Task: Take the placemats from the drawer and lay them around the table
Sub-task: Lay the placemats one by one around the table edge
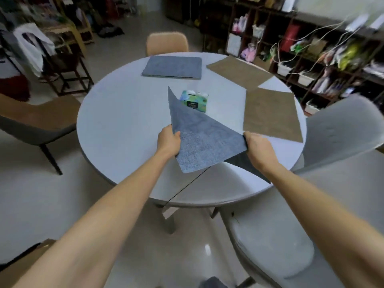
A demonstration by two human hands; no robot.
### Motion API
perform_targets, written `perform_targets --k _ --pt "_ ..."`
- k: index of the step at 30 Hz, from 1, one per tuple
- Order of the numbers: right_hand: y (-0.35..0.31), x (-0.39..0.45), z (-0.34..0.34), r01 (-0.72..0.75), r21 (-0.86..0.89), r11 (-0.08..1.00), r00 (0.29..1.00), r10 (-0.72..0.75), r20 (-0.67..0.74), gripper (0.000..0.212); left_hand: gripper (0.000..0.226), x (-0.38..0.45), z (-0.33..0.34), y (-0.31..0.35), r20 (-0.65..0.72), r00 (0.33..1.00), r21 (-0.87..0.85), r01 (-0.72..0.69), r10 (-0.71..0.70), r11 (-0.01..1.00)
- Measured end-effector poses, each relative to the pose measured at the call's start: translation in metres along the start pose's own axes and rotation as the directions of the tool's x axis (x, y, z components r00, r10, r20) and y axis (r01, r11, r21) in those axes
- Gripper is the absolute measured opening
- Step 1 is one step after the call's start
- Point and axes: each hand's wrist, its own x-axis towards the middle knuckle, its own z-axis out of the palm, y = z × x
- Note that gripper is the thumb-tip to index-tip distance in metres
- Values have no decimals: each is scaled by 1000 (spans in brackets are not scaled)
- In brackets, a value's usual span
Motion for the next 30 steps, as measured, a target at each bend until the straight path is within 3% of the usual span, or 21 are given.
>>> perform_targets --k 4,9,15,17,19,22,26,28,30 --pt "27 16 4 -70 6 998 997 70 -29 8 20 34 27 18 100 994 58 -59 53 997" --pt "71 65 -3 -100 -34 994 995 99 -31 12 23 79 75 48 127 990 26 -72 69 997" --pt "118 127 -25 -60 -59 996 969 44 -242 13 28 130 119 102 97 988 -60 -117 122 991" --pt "129 138 -14 -22 -53 998 971 8 -240 22 29 142 127 102 81 990 -43 -111 114 993" --pt "138 141 11 21 -48 999 988 -28 -153 34 26 151 137 85 104 991 18 -82 80 996" --pt "143 144 56 56 -46 997 990 -49 134 35 15 157 152 59 194 980 153 10 -40 988" --pt "134 126 75 -32 -93 995 887 71 456 37 14 142 158 35 229 966 184 80 -122 980" --pt "128 107 135 -31 -128 991 774 104 624 37 16 143 184 -22 243 926 268 222 -289 937" --pt "120 88 141 -38 -162 986 761 133 635 41 18 136 179 -36 232 920 312 237 -316 920"
